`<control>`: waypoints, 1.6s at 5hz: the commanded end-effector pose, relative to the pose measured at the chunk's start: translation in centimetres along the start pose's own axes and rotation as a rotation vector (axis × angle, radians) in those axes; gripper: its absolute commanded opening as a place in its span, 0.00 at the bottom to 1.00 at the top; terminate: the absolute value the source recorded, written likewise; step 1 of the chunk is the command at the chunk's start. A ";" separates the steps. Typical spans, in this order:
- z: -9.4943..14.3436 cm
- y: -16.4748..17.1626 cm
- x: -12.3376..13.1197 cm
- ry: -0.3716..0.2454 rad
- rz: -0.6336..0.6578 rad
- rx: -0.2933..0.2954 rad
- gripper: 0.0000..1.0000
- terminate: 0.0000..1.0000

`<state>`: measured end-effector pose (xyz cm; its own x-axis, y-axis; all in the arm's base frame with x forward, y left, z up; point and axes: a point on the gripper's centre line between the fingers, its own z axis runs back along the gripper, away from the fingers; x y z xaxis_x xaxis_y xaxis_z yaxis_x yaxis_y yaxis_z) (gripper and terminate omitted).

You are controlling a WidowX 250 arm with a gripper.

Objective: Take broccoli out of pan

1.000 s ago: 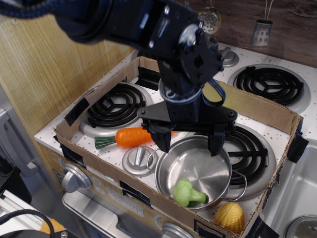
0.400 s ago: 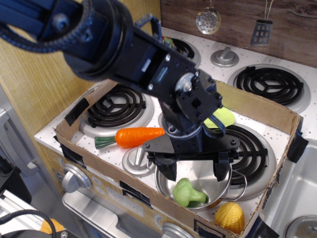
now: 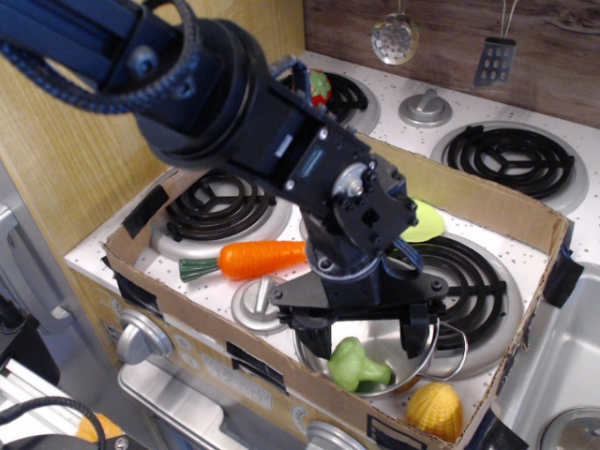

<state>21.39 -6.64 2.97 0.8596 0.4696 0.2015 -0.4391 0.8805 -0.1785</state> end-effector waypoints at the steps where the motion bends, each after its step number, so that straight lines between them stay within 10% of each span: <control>1: -0.9 -0.2 0.2 -0.017 0.021 -0.032 1.00 0.00; 2: -1.1 -0.1 -0.1 -0.017 0.032 -0.035 1.00 0.00; 3: -0.9 -0.1 0.2 0.011 0.025 -0.032 0.00 0.00; 6: 5.9 -0.2 4.6 0.036 -0.023 0.083 0.00 0.00; 8: 6.2 4.1 6.2 -0.035 -0.075 0.120 0.00 0.00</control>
<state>22.58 0.97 8.42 0.8888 0.4025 0.2193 -0.4059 0.9134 -0.0313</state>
